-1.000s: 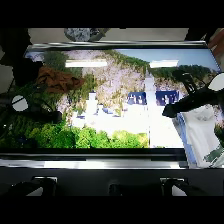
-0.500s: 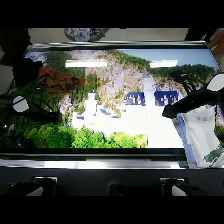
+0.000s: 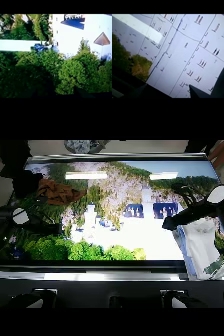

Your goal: Fold the shirts.

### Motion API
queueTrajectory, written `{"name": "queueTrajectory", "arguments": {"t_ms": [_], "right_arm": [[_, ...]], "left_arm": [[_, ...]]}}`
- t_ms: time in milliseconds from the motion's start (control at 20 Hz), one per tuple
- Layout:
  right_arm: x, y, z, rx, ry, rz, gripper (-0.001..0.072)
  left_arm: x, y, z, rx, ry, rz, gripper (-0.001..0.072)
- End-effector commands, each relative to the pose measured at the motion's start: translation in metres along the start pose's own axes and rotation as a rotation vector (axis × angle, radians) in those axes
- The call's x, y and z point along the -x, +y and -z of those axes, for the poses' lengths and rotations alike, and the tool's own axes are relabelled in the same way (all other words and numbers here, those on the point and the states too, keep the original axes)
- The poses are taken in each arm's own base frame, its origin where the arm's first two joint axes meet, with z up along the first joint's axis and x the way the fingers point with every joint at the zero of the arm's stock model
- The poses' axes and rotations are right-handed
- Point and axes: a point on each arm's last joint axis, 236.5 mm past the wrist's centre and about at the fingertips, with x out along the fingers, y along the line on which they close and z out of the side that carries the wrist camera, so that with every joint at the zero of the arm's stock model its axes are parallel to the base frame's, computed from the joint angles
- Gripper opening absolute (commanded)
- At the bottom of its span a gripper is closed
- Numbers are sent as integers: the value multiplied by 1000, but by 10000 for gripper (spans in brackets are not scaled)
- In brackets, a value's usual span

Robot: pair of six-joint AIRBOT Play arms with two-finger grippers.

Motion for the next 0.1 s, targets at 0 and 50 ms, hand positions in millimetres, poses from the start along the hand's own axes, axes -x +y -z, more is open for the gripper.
{"name": "queueTrajectory", "arguments": {"t_ms": [0, 50], "right_arm": [[0, 0, 0, 1, 0, 0, 615], [0, 0, 0, 1, -1, 0, 615]], "left_arm": [[0, 0, 0, 0, -1, 0, 540], [0, 0, 0, 0, 0, 0, 540]]}}
